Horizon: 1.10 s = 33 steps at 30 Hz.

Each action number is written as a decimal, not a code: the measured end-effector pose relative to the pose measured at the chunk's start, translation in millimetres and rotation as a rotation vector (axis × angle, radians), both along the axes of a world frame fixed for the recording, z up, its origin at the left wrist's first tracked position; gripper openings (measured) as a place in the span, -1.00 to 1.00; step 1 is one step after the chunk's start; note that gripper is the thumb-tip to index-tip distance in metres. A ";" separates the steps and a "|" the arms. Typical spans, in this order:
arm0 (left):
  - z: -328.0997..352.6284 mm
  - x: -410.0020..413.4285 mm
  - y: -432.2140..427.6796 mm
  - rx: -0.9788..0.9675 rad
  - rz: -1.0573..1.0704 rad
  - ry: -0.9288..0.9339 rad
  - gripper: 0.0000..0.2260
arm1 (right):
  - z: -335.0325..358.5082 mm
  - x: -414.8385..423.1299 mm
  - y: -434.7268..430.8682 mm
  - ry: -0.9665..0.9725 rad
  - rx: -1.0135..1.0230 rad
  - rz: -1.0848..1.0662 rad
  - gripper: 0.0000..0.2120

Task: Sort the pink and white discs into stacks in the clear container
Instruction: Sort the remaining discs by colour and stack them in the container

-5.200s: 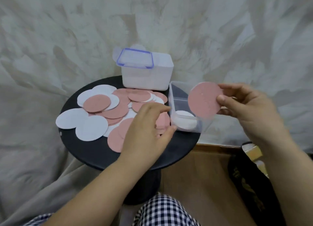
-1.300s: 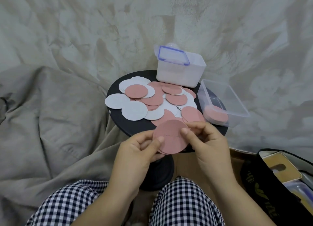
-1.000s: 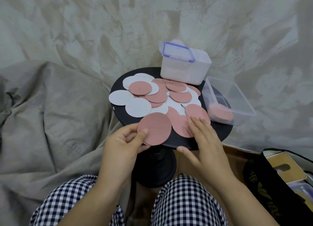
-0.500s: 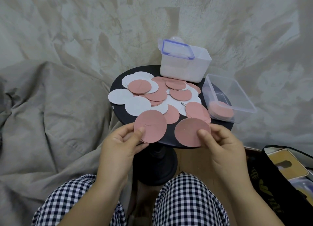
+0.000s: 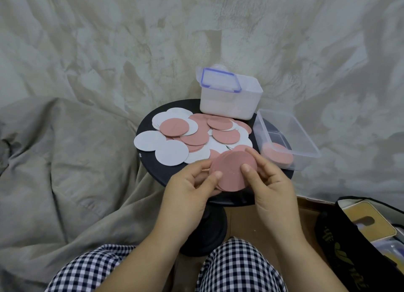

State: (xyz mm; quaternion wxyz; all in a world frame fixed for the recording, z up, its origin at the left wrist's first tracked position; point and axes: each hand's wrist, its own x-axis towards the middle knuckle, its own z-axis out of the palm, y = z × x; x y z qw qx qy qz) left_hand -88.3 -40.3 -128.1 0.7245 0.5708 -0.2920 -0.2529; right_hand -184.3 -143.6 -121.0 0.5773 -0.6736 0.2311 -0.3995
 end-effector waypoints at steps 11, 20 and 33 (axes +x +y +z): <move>-29.7 -5.9 -13.9 0.236 0.229 -0.813 -0.54 | -25.6 2.6 -1.9 0.127 -0.461 -0.111 -0.58; -25.4 -4.9 -9.7 0.121 0.339 -0.760 -0.66 | -31.0 1.5 -6.3 0.113 -0.535 -0.079 -0.56; -22.1 -2.5 -3.6 0.059 0.432 -0.545 -0.70 | -33.8 -2.7 -4.7 0.010 -0.453 -0.118 -0.57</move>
